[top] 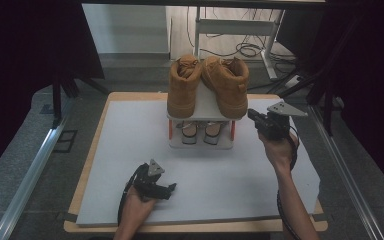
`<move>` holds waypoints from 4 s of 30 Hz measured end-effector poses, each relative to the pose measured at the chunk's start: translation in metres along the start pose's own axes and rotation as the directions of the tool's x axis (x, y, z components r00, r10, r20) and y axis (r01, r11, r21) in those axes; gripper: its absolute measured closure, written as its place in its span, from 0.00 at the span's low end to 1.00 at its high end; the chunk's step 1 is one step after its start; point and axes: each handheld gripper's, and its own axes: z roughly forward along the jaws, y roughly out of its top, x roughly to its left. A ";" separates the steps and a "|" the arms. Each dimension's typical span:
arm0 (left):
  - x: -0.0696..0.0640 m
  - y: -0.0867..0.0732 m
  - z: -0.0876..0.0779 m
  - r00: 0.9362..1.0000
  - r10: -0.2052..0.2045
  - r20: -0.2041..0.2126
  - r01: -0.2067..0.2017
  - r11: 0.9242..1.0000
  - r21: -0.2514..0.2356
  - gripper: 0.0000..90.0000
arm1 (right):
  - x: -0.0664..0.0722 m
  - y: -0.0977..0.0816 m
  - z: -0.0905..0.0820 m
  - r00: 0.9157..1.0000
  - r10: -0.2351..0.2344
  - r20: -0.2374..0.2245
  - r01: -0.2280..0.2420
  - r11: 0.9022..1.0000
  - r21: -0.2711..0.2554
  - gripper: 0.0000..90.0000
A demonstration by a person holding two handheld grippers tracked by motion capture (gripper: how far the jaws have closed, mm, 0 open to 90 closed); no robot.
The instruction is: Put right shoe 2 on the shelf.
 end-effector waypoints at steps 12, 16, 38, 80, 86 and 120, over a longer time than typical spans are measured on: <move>0.000 0.000 0.000 1.000 0.000 0.000 0.000 1.000 0.000 0.12 | 0.004 -0.003 0.005 0.999 0.025 -0.024 -0.025 1.000 -0.017 1.00; 0.000 0.000 0.000 1.000 0.001 -0.001 -0.001 1.000 0.001 0.12 | 0.010 -0.003 0.011 0.999 0.030 -0.044 -0.031 0.999 -0.018 1.00; 0.000 0.000 0.000 1.000 0.001 -0.001 -0.001 1.000 0.001 0.12 | 0.045 0.006 0.040 0.996 -0.022 -0.086 0.022 1.000 0.001 0.97; 0.000 0.000 0.000 1.000 -0.002 -0.001 0.002 1.000 0.003 0.12 | 0.049 0.005 0.029 0.991 -0.073 -0.111 0.075 0.997 0.008 0.59; 0.000 0.000 0.000 1.000 -0.002 0.000 0.002 1.000 0.003 0.12 | 0.047 0.005 0.026 0.990 -0.087 -0.115 0.088 0.996 0.008 0.47; 0.000 0.000 0.000 1.000 -0.003 -0.001 0.003 1.000 -0.001 0.12 | 0.029 -0.013 -0.003 0.996 -0.050 -0.078 0.054 0.997 0.061 0.15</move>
